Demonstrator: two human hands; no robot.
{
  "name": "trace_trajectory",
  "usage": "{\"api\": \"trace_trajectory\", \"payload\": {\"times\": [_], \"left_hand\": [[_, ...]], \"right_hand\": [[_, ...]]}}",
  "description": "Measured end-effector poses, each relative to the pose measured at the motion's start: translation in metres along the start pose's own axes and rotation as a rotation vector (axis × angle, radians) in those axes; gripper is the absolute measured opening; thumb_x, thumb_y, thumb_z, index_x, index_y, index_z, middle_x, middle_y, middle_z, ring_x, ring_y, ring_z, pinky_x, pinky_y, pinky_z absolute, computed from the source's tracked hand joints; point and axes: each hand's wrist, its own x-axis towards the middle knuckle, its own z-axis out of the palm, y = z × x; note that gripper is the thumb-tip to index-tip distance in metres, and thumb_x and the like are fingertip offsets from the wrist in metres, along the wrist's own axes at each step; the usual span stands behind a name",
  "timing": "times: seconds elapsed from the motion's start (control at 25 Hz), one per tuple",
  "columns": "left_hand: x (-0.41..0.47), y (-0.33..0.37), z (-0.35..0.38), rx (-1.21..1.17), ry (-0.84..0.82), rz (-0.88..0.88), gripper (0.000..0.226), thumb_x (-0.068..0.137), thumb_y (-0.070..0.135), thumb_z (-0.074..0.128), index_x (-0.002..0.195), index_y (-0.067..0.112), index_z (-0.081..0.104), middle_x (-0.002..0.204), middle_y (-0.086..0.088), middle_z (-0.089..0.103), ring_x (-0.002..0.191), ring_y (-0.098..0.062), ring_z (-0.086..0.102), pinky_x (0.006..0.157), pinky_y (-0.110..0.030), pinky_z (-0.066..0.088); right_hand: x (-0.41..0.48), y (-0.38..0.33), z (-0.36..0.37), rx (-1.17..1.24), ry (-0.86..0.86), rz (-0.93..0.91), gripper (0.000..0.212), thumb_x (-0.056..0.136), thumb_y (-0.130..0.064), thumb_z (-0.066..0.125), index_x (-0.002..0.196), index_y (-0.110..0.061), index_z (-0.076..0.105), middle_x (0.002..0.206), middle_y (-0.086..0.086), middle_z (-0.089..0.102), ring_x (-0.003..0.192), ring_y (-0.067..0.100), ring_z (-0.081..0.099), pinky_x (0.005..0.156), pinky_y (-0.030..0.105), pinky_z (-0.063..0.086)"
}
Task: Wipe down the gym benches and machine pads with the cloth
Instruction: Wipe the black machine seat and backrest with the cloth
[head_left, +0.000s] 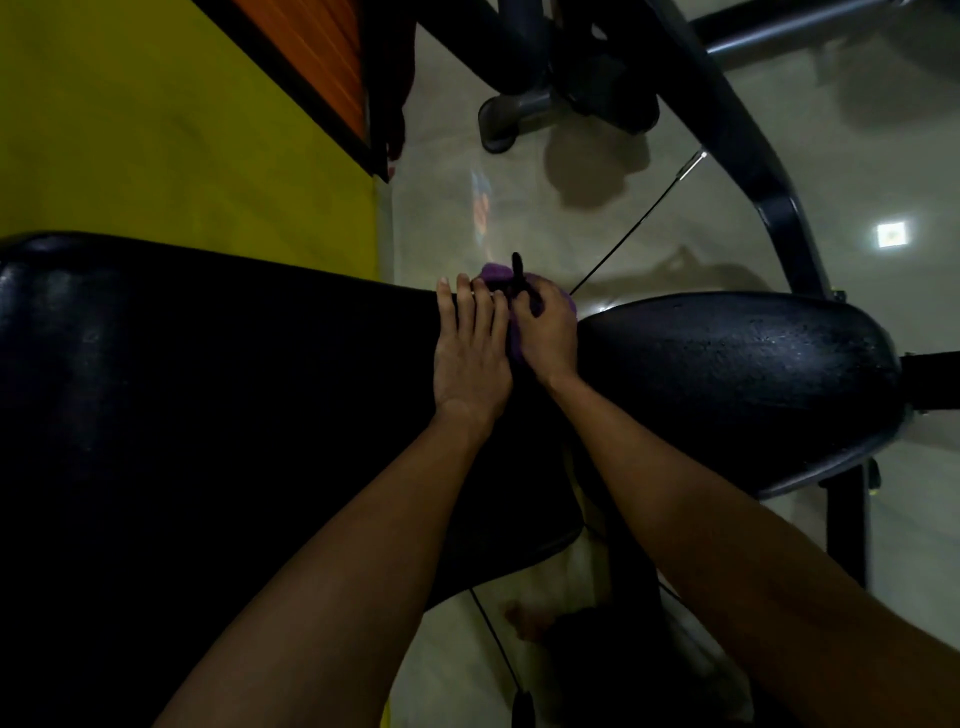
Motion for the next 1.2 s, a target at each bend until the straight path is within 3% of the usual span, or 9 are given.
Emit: {"api": "trace_trajectory", "payload": {"times": [0.12,0.32,0.48,0.6,0.76,0.88,1.0,1.12,1.2], "left_hand": [[-0.001,-0.002,-0.005,-0.065,-0.017,-0.031,0.063,0.102,0.032,0.025,0.158,0.005,0.013,0.161,-0.023,0.019,0.15,-0.045,0.01,0.118,-0.063,-0.009],[-0.006,0.0,-0.021,-0.333,-0.049,-0.047,0.064,0.097,0.034,0.038,0.155,0.008,0.03,0.161,-0.013,0.03,0.151,-0.035,0.016,0.122,-0.055,-0.007],[-0.036,0.022,-0.029,-0.465,-0.127,-0.078,0.063,0.101,0.035,0.035,0.158,0.01,0.024,0.166,-0.01,0.019,0.155,-0.03,0.006,0.125,-0.049,-0.007],[-0.062,0.045,-0.029,-0.599,-0.192,-0.104,0.065,0.102,0.036,0.036,0.158,0.009,0.02,0.167,-0.009,0.016,0.155,-0.028,0.005,0.126,-0.046,-0.004],[-0.093,0.094,-0.012,-0.781,-0.248,-0.135,0.062,0.102,0.031,0.039,0.157,0.007,0.023,0.165,-0.01,0.022,0.154,-0.027,0.01,0.126,-0.041,0.003],[-0.096,0.122,0.007,-0.958,-0.255,-0.143,0.054,0.104,0.026,0.037,0.153,0.003,0.03,0.16,-0.012,0.032,0.152,-0.026,0.018,0.125,-0.038,0.01],[-0.094,0.135,0.018,-1.138,-0.28,-0.234,0.049,0.107,0.023,0.034,0.152,0.003,0.032,0.159,-0.013,0.033,0.151,-0.025,0.02,0.122,-0.035,0.017],[-0.096,0.149,0.024,-1.255,-0.311,-0.248,0.048,0.107,0.021,0.033,0.152,0.003,0.033,0.156,-0.015,0.036,0.146,-0.027,0.029,0.117,-0.035,0.023],[-0.097,0.159,0.027,-1.389,-0.309,-0.387,0.047,0.107,0.022,0.035,0.152,0.008,0.036,0.154,-0.012,0.04,0.141,-0.027,0.036,0.114,-0.039,0.033]], "right_hand": [[0.023,0.013,-0.017,-0.179,-0.065,0.082,0.027,0.096,-0.012,0.057,0.118,-0.007,0.072,0.111,0.014,0.073,0.102,0.028,0.067,0.081,0.026,0.043],[0.013,0.001,-0.04,-0.46,-0.199,-0.189,0.033,0.089,-0.011,0.053,0.116,-0.009,0.072,0.108,0.012,0.071,0.098,0.029,0.065,0.081,0.032,0.045],[-0.013,-0.003,-0.073,-0.551,-0.291,-0.25,0.025,0.091,-0.017,0.053,0.107,-0.013,0.072,0.105,0.009,0.07,0.097,0.028,0.063,0.074,0.028,0.041],[-0.036,-0.005,-0.101,-0.663,-0.325,-0.304,0.032,0.09,-0.017,0.052,0.113,-0.014,0.074,0.11,0.01,0.071,0.102,0.03,0.064,0.084,0.035,0.049],[-0.075,0.007,-0.13,-0.765,-0.435,-0.345,0.034,0.093,-0.015,0.056,0.123,-0.009,0.07,0.125,0.014,0.068,0.116,0.029,0.061,0.098,0.038,0.047],[-0.106,0.048,-0.148,-1.014,-0.506,-0.435,0.053,0.091,-0.026,0.063,0.142,-0.011,0.056,0.158,0.017,0.039,0.149,0.034,0.031,0.122,0.045,0.021],[-0.111,0.083,-0.151,-1.263,-0.499,-0.514,0.072,0.09,-0.049,0.058,0.155,-0.024,0.039,0.169,0.013,0.014,0.156,0.037,0.004,0.121,0.049,-0.019],[-0.097,0.084,-0.133,-1.325,-0.425,-0.489,0.07,0.092,-0.058,0.048,0.155,-0.028,0.04,0.169,0.01,0.016,0.156,0.04,0.001,0.114,0.05,-0.031],[-0.1,0.09,-0.118,-1.369,-0.453,-0.51,0.063,0.099,-0.054,0.044,0.156,-0.027,0.038,0.169,0.007,0.019,0.156,0.039,0.0,0.115,0.055,-0.027]]}}
